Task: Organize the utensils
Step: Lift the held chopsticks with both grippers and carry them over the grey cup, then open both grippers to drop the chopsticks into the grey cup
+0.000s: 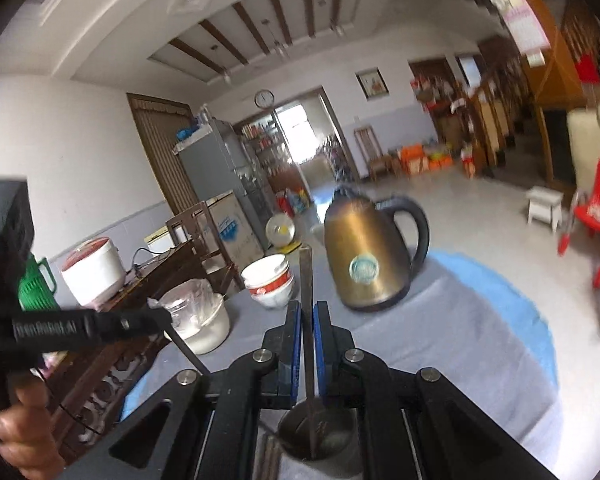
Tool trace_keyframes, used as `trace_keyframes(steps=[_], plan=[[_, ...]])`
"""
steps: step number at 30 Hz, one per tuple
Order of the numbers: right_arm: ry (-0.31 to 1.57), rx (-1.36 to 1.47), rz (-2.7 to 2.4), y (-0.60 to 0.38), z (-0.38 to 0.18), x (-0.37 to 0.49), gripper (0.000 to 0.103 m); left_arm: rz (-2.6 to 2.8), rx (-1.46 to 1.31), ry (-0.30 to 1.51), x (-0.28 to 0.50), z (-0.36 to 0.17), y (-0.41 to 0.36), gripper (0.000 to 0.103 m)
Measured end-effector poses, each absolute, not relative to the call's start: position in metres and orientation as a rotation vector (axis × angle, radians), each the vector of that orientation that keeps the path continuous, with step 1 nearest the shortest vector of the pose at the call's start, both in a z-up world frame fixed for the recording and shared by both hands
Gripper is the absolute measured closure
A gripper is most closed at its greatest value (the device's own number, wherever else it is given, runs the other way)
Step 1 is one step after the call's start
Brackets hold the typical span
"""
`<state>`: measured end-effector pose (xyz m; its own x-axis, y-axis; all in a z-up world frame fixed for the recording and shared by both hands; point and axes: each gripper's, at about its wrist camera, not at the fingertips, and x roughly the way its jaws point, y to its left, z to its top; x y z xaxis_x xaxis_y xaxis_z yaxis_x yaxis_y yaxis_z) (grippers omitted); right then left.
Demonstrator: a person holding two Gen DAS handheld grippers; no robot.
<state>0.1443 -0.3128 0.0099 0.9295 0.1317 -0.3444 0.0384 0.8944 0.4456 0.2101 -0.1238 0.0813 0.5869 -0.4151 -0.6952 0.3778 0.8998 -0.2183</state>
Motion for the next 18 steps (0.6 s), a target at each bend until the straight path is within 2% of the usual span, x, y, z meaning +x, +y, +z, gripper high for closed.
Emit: trace_keyframes(steps=[2,4,5,6,8,9,12,18], plan=[[0.393,0.516,0.058,-0.321,0.004,0.145,0.093,-0.462,-0.03,0.812,0.206,0.079,-0.124,0.093],[0.416,0.567,0.069,-0.326,-0.001,0.145,0.092,-0.449,-0.007,0.8,0.199,0.078,-0.121,0.074],[0.434,0.606,0.082,-0.331,-0.005,0.145,0.091,-0.444,-0.001,0.794,0.197,0.077,-0.12,0.056],[0.446,0.637,0.092,-0.335,-0.011,0.146,0.09,-0.43,0.003,0.784,0.193,0.077,-0.117,0.046],[0.456,0.688,0.108,-0.34,-0.017,0.143,0.086,-0.402,0.021,0.762,0.187,0.077,-0.112,0.045],[0.455,0.706,0.109,-0.341,-0.021,0.142,0.077,-0.387,0.041,0.752,0.183,0.076,-0.109,0.044],[0.416,0.737,0.103,-0.346,-0.025,0.128,0.027,-0.32,0.099,0.737,0.173,0.072,-0.099,0.037],[0.329,0.716,0.103,-0.352,-0.017,0.098,0.029,-0.139,0.246,0.698,0.155,0.053,-0.076,0.032]])
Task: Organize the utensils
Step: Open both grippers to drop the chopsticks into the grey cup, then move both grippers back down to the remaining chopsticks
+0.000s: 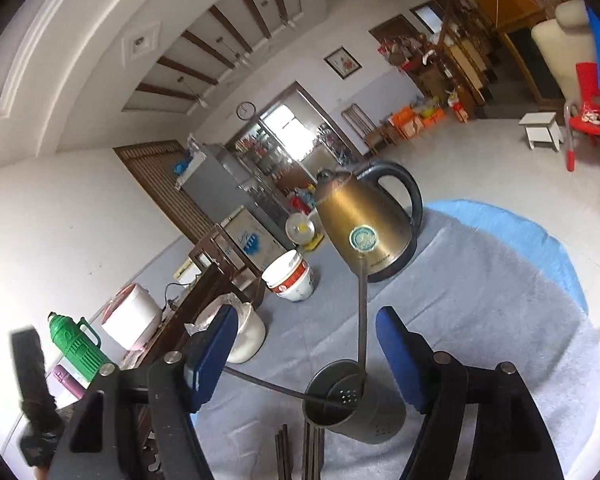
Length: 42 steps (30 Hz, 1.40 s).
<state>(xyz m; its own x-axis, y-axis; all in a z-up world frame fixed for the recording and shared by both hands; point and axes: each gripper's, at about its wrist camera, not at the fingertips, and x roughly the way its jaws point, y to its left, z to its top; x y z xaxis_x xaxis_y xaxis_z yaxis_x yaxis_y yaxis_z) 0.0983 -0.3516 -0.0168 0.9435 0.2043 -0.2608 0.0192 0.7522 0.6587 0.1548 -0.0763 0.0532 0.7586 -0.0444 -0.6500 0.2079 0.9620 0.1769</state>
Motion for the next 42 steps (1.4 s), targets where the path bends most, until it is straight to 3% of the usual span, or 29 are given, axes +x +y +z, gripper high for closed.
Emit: trace_keyframes(steps=[11,19,42], plan=[[0.343,0.532,0.218,-0.298,-0.015,0.063,0.031,-0.016,0.3,0.747,0.145,0.01,-0.035,0.031],[0.475,0.501,0.293,-0.251,-0.044,0.079,0.052,0.003,0.271,0.769,0.144,-0.002,-0.016,0.031],[0.632,0.462,0.274,-0.22,-0.077,0.108,0.053,-0.007,0.218,0.84,0.156,-0.028,0.002,0.031]])
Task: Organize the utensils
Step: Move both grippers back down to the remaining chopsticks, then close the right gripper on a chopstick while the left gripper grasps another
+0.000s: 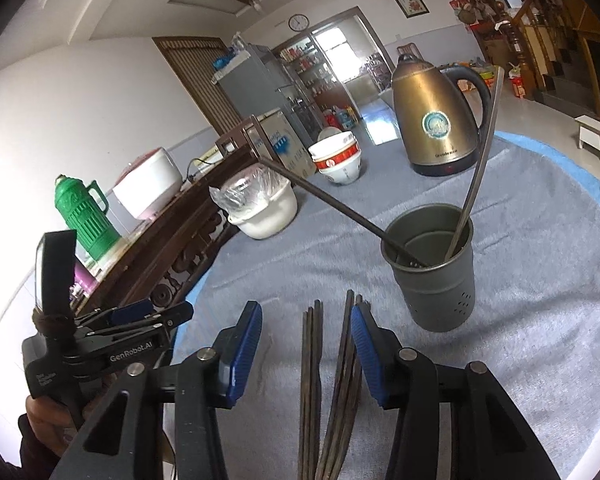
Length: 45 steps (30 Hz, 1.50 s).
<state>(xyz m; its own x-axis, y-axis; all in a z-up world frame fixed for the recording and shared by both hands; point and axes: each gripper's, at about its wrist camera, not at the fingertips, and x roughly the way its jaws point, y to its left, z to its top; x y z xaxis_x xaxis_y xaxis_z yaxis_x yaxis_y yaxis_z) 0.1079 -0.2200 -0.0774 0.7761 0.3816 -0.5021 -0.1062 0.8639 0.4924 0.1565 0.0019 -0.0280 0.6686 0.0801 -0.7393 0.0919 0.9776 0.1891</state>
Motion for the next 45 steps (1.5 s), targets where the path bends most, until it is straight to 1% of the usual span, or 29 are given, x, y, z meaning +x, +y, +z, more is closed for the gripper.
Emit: trace_keyframes(steps=[5,10,16,27,28,30,32,37,45], plan=[[0.671,0.45,0.26,-0.218,-0.086,0.118,0.053,-0.008,0.219,0.859,0.164,-0.035,0.001,0.031],[0.716,0.448,0.251,-0.217,-0.097,0.128,0.059,-0.015,0.226,0.881,0.172,-0.043,-0.003,0.031],[0.759,0.445,0.231,-0.218,-0.109,0.136,0.063,-0.039,0.22,0.925,0.183,-0.056,-0.006,0.031],[0.889,0.446,0.171,-0.218,-0.147,0.154,0.066,-0.208,0.033,1.208,0.221,-0.121,-0.01,0.032],[0.898,0.448,0.17,-0.218,-0.15,0.155,0.068,-0.213,0.024,1.216,0.222,-0.125,-0.011,0.033],[0.914,0.443,0.171,-0.216,-0.155,0.159,0.071,-0.222,0.009,1.244,0.225,-0.134,-0.014,0.039],[0.926,0.437,0.169,-0.212,-0.158,0.164,0.073,-0.232,-0.011,1.264,0.228,-0.14,-0.015,0.042],[0.945,0.435,0.16,-0.206,-0.164,0.177,0.079,-0.23,-0.047,1.283,0.238,-0.148,-0.02,0.046],[0.98,0.424,0.123,-0.202,-0.171,0.192,0.085,-0.254,-0.112,1.288,0.249,-0.149,-0.026,0.052]])
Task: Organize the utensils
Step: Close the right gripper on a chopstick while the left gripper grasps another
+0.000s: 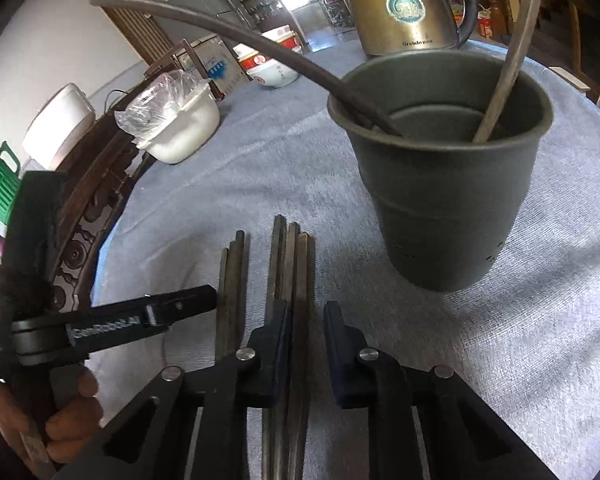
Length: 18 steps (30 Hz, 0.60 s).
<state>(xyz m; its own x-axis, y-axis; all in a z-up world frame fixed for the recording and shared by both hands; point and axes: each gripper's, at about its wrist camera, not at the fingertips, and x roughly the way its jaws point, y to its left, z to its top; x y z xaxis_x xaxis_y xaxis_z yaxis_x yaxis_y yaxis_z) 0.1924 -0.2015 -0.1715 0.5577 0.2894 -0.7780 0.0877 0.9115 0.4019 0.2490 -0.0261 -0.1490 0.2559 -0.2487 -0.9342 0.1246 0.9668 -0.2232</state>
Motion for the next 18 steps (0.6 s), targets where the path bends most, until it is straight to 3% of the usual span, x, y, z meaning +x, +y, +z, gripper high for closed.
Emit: trace_keyframes(steps=[15,18], plan=[[1.002,0.467,0.105,-0.212,-0.179,0.19,0.085,-0.289,-0.098,1.261,0.246,-0.147,-0.031,0.052],[1.001,0.489,0.106,-0.215,-0.179,0.189,0.085,-0.298,-0.083,1.248,0.246,-0.147,-0.033,0.065]])
